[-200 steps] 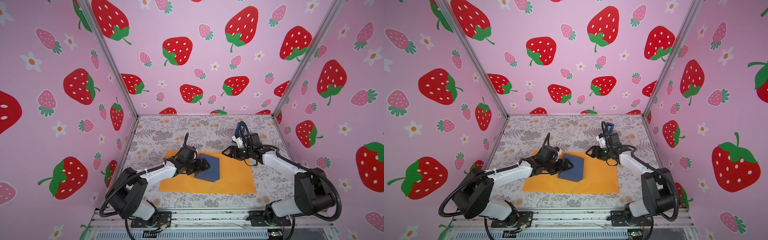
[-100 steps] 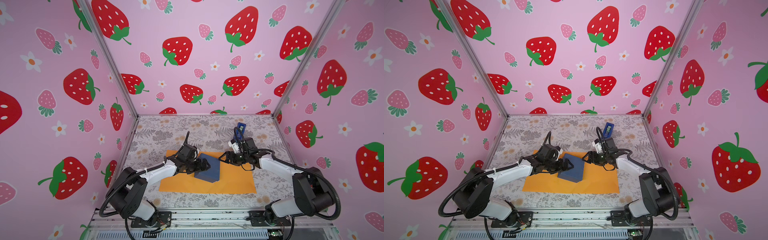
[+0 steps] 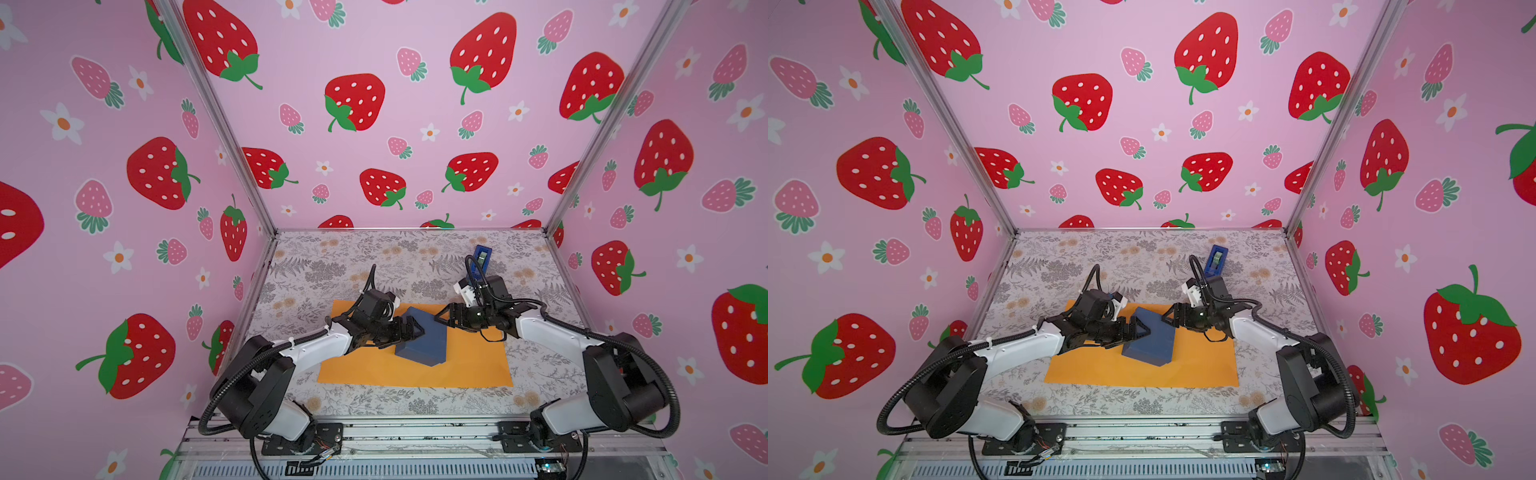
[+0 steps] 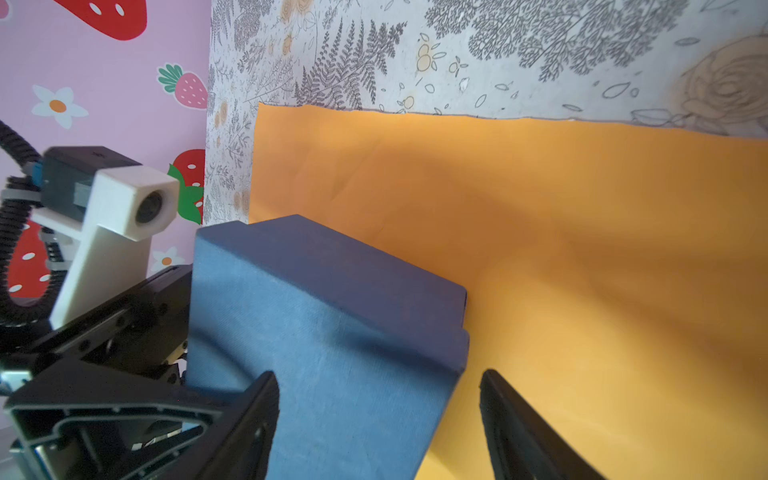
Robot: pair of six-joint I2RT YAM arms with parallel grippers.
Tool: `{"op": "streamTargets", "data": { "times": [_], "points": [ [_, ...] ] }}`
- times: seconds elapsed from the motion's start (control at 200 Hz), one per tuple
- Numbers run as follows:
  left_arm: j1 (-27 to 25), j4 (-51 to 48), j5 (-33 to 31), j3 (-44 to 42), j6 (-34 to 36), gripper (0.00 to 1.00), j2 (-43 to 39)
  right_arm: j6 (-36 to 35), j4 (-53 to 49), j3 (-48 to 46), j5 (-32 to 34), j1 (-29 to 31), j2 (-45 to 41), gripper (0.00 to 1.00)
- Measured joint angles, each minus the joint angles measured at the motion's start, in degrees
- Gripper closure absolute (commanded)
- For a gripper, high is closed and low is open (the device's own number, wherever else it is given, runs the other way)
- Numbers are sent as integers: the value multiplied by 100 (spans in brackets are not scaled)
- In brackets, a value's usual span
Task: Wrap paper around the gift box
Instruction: 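Lower the box onto the paper and adjust its position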
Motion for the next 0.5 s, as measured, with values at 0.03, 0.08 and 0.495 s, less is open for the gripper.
{"op": "streamTargets", "data": {
  "times": [0.03, 0.08, 0.495],
  "points": [
    [0, -11, -9, 0, 2, 1, -22, 0, 0, 0, 2, 28, 42, 25],
    [2, -22, -13, 0, 2, 1, -42, 2, 0, 0, 20, 87, 144, 25],
    [205, -772, -422, -44, 343, 1, -595, -2, 109, 0, 273, 308, 444, 27]
  ]
}}
